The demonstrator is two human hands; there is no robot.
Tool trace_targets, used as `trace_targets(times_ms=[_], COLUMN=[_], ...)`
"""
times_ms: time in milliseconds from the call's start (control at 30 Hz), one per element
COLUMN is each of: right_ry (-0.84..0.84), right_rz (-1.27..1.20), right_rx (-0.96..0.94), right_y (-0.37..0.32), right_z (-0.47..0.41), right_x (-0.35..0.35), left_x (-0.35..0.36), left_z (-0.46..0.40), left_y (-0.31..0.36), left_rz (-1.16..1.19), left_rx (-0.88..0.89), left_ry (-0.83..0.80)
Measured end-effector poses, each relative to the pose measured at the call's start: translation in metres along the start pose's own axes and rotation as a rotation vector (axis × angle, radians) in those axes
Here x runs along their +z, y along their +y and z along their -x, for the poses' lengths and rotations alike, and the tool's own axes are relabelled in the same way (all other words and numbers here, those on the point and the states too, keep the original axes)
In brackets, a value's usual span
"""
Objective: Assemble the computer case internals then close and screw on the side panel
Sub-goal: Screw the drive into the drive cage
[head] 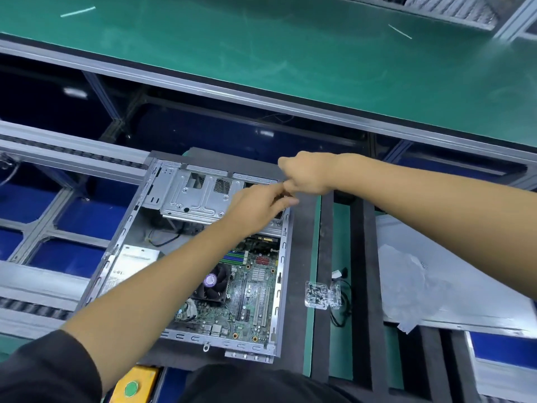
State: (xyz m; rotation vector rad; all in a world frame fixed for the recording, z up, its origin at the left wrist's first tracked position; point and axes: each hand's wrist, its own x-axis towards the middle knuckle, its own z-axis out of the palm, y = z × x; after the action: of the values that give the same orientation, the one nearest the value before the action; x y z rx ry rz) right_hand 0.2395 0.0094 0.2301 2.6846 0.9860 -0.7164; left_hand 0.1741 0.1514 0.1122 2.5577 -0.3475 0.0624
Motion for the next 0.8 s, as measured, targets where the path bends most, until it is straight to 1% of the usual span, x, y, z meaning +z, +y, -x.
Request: trace_targets(times_ms=[33,67,133,167,200,300,333,367,400,433,467,500,533,567,600,633,667,700,733,800], right_ry=[-0.019,-0.016,0.011,0.011,0.014,0.053,0.048,0.038,0.034,0.038,0.043,0.043,0.034,0.012,-0.015,-0.032,-0.041,-0.043,-0.033,-0.010], right_rz=[-0.013,-0.022,-0.039,-0.019,0.058,0.433,0.464,0.434,0.380,0.310,0.231,0.162,0.109,0.068,0.035,0.013,0.007,0.038,0.117,0.370], right_rx=[0.051,0.061,-0.012,-0.085,-0.177,-0.490,-0.534,-0.533,-0.498,-0.444,-0.371,-0.279,-0.176,-0.073,0.004,0.025,-0.008,-0.079,-0.173,-0.371], right_y=[-0.003,-0.004,-0.004,-0.002,0.000,0.001,0.000,-0.001,-0.001,-0.001,-0.003,-0.006,-0.009,-0.013,-0.016,-0.018,-0.018,-0.016,-0.012,-0.003], right_z=[0.000,-0.001,0.000,0.003,0.005,0.005,0.005,0.005,0.005,0.006,0.006,0.007,0.006,0.005,0.004,0.003,0.004,0.006,0.007,0.007], right_x=[0.000,0.001,0.002,0.000,-0.003,-0.015,-0.017,-0.017,-0.015,-0.012,-0.008,-0.005,-0.003,-0.002,-0.001,-0.002,-0.004,-0.007,-0.010,-0.017], left_x=[0.004,0.006,0.005,0.004,0.002,-0.013,-0.017,-0.020,-0.022,-0.024,-0.024,-0.019,-0.013,-0.006,0.003,0.009,0.008,0.003,-0.004,-0.017], left_z=[0.003,0.005,0.004,0.002,0.000,-0.006,-0.008,-0.009,-0.011,-0.012,-0.013,-0.012,-0.010,-0.009,-0.007,-0.006,-0.005,-0.005,-0.008,-0.013], left_y=[0.002,0.003,-0.001,-0.005,-0.010,-0.018,-0.018,-0.018,-0.019,-0.018,-0.017,-0.016,-0.011,-0.004,0.002,0.004,0.005,0.003,0.000,-0.004], left_rz=[-0.059,-0.075,0.028,0.125,0.241,0.667,0.750,0.765,0.690,0.552,0.386,0.208,0.046,-0.054,-0.058,0.022,0.162,0.291,0.362,0.418], left_rx=[0.009,0.013,-0.005,-0.003,0.017,0.088,0.107,0.122,0.131,0.127,0.106,0.057,0.014,-0.001,-0.009,-0.015,-0.012,0.013,0.056,0.122], left_ry=[0.058,0.094,0.095,0.037,-0.054,-0.331,-0.391,-0.438,-0.454,-0.454,-0.419,-0.342,-0.232,-0.138,-0.085,-0.077,-0.120,-0.194,-0.277,-0.416])
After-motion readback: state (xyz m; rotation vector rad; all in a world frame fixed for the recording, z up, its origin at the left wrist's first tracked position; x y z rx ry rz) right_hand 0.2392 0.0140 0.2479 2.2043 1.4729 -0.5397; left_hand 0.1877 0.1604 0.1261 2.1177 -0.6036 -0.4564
